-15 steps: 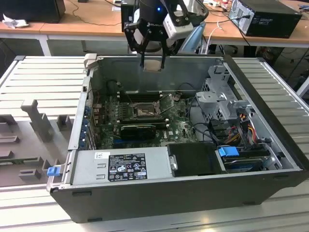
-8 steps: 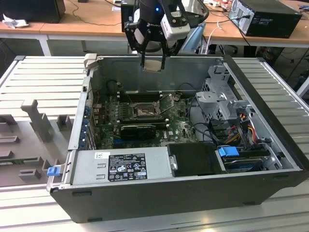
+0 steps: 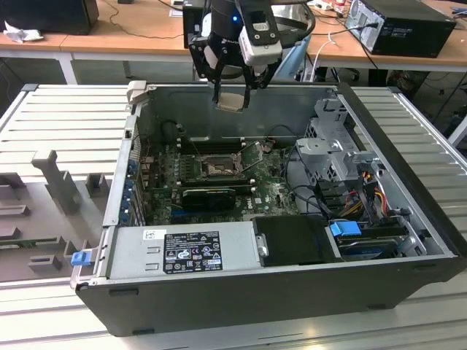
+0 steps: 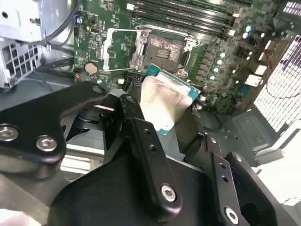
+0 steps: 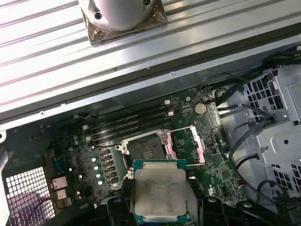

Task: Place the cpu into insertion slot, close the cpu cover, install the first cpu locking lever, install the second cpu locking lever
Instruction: 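Place the cpu into insertion slot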

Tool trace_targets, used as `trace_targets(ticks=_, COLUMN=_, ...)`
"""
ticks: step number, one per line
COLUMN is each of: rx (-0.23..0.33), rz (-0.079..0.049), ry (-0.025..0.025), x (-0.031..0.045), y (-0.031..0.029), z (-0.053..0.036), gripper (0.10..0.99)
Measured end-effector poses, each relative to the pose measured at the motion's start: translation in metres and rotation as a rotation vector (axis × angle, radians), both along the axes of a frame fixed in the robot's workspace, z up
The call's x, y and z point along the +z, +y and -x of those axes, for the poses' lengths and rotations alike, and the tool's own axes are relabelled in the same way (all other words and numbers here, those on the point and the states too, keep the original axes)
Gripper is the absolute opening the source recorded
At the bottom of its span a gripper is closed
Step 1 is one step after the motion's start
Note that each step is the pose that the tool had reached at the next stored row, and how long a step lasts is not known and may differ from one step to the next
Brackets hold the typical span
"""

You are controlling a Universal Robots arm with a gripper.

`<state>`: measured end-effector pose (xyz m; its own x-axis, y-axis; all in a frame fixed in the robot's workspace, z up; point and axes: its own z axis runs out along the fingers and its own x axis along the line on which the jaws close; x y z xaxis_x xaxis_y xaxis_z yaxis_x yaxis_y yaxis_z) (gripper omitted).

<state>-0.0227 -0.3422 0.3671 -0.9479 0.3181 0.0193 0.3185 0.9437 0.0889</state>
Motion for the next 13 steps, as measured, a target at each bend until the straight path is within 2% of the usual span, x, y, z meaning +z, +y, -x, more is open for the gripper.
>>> trace_targets(ticks=2, rx=-0.045, rz=0.0, ry=-0.0001, x=-0.0002, y=0.0, z=0.0, gripper=0.529)
trace_targets(ticks=9, rx=-0.13, rz=0.0, ry=-0.0001, x=-0.0006, y=0.0, z=0.0, gripper=0.529)
trace_targets(ticks=13, rx=-0.199, rz=0.001, ry=0.0, x=-0.0013, y=0.0, z=0.0, gripper=0.529)
